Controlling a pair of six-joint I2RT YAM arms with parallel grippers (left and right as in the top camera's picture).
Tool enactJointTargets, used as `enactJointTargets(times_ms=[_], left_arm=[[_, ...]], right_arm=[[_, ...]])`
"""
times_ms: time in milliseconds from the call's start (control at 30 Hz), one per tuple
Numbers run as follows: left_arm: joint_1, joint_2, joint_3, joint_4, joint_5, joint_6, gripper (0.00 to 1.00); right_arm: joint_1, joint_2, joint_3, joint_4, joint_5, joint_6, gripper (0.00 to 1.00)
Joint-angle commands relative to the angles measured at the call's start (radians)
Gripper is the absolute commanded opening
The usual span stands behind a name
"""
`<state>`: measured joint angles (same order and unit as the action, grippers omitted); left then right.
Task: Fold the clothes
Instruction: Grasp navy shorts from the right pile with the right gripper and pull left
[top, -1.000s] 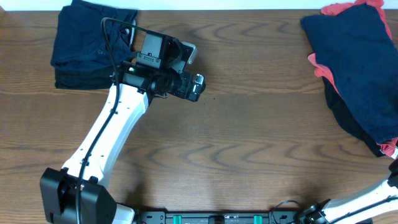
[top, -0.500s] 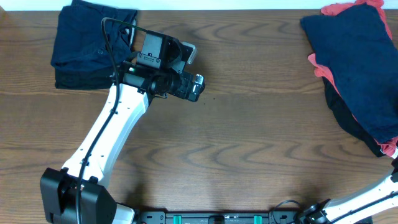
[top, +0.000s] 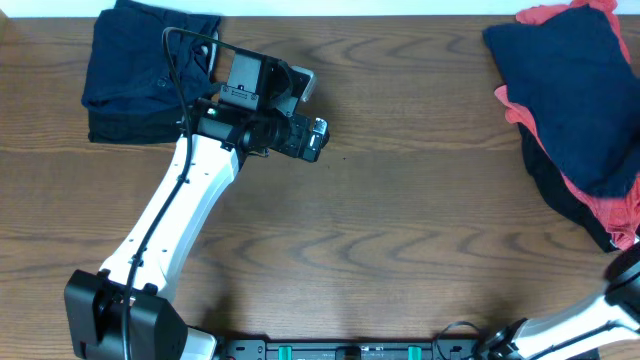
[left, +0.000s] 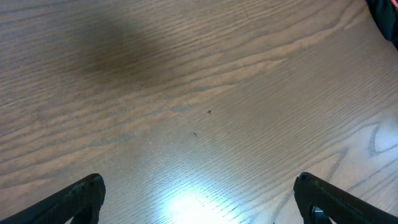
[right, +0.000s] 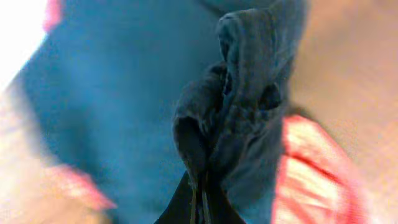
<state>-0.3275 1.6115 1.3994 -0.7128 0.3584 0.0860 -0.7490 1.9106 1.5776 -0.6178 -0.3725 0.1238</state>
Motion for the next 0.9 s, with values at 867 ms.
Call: enactJointTargets(times_ms=[867], left_arm=[[0.420, -0.267, 0.010, -0.149, -0.013, -0.039, 0.98]], right_arm=[[1.137, -0.168, 0.016, -0.211, 0.018, -0.083, 0.01]])
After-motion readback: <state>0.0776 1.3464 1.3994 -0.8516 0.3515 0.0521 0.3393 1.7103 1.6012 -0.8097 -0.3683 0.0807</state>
